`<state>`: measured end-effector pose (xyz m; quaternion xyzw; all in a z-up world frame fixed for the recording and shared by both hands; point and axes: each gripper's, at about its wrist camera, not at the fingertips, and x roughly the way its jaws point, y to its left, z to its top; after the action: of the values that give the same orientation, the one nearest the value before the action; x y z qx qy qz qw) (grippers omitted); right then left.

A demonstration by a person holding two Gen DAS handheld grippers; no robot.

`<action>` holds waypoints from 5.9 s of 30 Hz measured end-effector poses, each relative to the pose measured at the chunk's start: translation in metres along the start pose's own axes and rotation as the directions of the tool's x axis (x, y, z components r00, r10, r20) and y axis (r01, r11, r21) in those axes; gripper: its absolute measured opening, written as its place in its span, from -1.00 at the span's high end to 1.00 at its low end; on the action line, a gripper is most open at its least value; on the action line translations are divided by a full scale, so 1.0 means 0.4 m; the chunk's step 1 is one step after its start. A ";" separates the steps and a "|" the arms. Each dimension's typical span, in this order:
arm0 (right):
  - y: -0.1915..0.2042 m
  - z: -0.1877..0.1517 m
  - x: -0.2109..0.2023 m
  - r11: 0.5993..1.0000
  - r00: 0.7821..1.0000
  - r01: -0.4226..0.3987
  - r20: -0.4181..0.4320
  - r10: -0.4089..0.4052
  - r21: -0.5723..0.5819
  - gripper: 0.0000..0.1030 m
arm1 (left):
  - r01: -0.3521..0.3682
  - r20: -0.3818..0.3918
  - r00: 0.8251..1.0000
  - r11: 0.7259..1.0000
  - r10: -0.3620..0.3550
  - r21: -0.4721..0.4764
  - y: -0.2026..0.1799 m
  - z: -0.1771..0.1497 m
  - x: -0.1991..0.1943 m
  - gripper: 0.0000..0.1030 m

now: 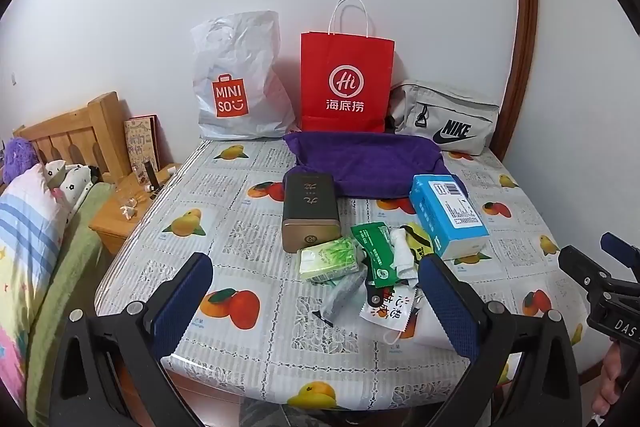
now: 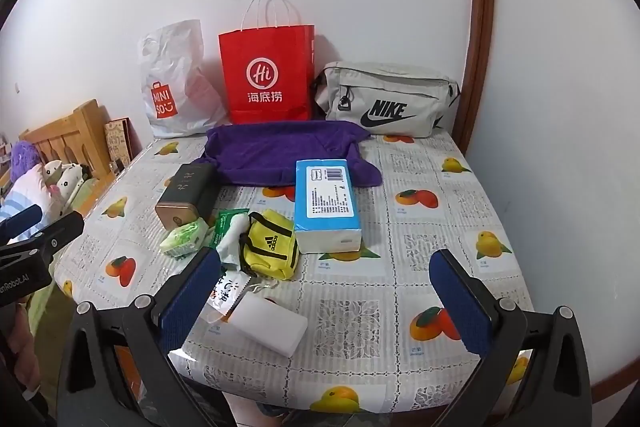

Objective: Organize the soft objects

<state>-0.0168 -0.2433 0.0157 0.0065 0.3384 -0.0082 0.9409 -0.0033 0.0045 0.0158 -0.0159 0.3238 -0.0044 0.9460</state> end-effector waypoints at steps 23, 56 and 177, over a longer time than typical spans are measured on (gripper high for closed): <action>-0.002 -0.003 -0.015 1.000 1.000 -0.012 0.006 0.012 0.028 -0.99 | -0.003 0.009 1.000 1.000 0.003 0.003 0.008 -0.013 -0.010 -1.00; 0.005 -0.010 -0.021 0.999 1.000 -0.018 0.008 0.018 0.032 -0.99 | -0.002 0.017 1.000 1.000 0.002 0.013 -0.001 -0.023 -0.014 -1.00; -0.044 0.150 0.473 0.984 0.981 -0.175 -0.093 0.172 -0.017 0.02 | 0.057 -0.183 0.980 0.994 -0.074 -0.097 0.123 0.156 0.480 -0.43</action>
<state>0.1671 -0.2641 -0.0587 0.0243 0.3794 0.0785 0.9216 0.1865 0.0518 -0.0542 -0.0692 0.4101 -0.0225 0.9091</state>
